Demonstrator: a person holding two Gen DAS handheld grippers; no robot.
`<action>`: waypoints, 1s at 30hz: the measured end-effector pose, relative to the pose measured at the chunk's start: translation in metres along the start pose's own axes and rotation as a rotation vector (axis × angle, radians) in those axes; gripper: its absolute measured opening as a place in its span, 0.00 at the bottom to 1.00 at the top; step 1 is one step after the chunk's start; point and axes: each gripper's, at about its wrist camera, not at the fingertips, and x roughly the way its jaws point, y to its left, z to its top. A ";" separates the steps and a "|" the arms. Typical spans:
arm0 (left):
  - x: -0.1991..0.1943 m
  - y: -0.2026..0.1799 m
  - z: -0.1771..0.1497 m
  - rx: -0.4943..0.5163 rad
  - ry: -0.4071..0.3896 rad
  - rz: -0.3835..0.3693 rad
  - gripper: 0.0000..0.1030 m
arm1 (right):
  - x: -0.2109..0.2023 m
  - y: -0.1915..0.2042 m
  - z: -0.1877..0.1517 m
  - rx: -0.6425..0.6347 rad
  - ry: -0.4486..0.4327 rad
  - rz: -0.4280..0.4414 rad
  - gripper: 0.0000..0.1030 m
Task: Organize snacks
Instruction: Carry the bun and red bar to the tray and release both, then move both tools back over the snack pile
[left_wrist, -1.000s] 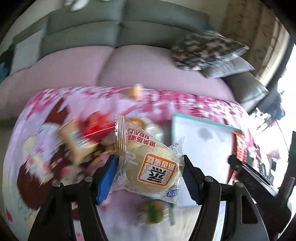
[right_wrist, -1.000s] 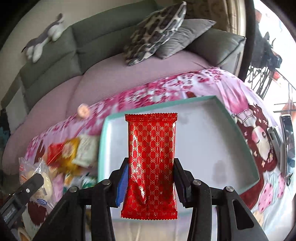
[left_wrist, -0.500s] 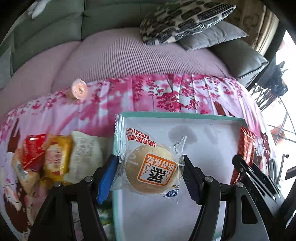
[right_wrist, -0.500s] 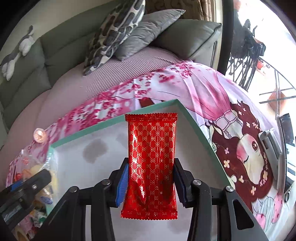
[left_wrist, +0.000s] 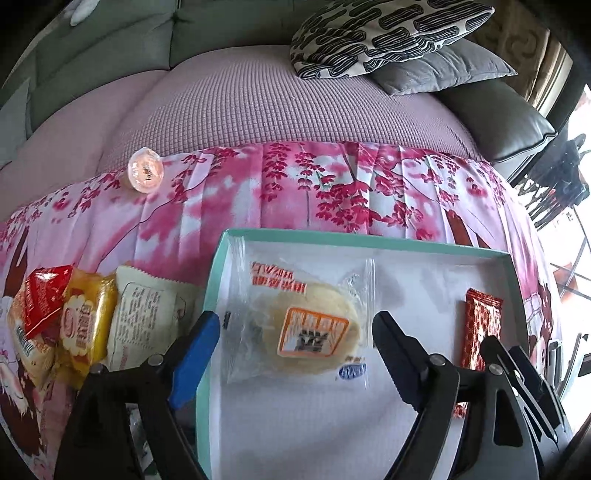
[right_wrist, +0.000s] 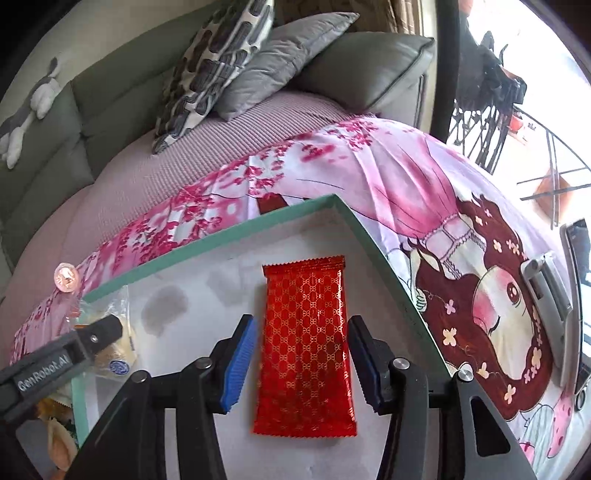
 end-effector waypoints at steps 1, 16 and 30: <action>-0.001 -0.001 0.001 0.004 -0.003 0.005 0.85 | -0.003 0.001 0.000 -0.006 -0.003 -0.003 0.56; -0.047 0.041 -0.025 -0.059 -0.058 0.093 0.91 | -0.046 0.012 -0.014 -0.081 -0.032 0.040 1.00; -0.095 0.098 -0.072 -0.105 -0.134 0.138 0.91 | -0.072 0.036 -0.033 -0.119 -0.045 0.109 1.00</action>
